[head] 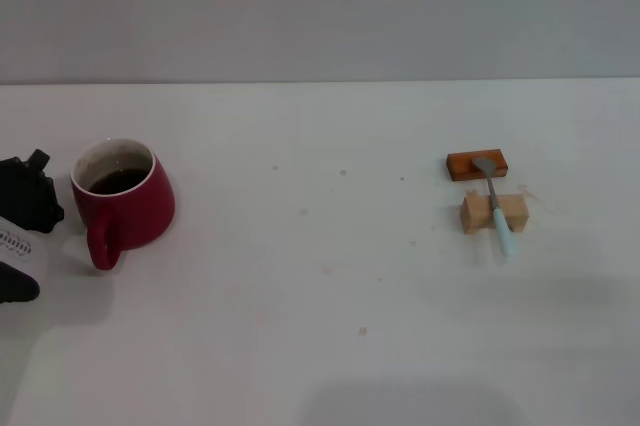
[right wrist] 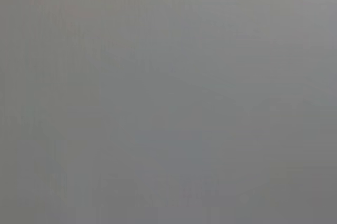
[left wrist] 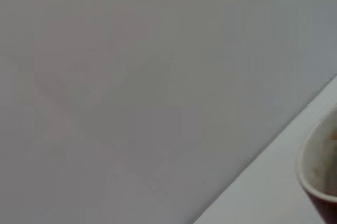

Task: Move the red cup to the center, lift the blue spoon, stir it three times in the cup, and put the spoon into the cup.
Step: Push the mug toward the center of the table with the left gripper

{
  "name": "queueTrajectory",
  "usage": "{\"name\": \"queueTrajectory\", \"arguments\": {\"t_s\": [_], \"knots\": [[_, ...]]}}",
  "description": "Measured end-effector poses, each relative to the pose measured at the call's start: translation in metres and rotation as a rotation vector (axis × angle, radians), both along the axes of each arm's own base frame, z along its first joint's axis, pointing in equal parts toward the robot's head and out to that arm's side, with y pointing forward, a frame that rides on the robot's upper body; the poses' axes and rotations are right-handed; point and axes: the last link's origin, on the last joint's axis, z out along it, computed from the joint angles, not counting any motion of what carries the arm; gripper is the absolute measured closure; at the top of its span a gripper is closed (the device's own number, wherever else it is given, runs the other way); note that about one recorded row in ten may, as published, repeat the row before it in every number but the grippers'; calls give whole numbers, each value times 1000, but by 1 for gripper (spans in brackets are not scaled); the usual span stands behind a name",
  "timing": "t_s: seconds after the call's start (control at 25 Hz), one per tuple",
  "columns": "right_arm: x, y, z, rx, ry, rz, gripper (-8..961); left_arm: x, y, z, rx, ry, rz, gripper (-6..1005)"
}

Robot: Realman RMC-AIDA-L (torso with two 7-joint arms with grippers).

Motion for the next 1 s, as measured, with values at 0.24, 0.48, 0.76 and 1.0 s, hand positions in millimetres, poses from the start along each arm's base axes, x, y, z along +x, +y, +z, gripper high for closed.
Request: {"name": "queueTrajectory", "arguments": {"t_s": [0.24, 0.48, 0.76, 1.0], "knots": [[1, 0, 0, 0, -2, -2, 211, 2, 0, -3, -18, 7, -13, 1001], [1, -1, 0, 0, -2, -3, 211, 7, 1, -9, -51, 22, -39, 1001], [0, 0, 0, 0, -2, -1, 211, 16, 2, -17, -92, 33, -80, 1000], [0, 1, 0, -3, -2, -3, 211, 22, 4, -23, -105, 21, -101, 1000]]}}
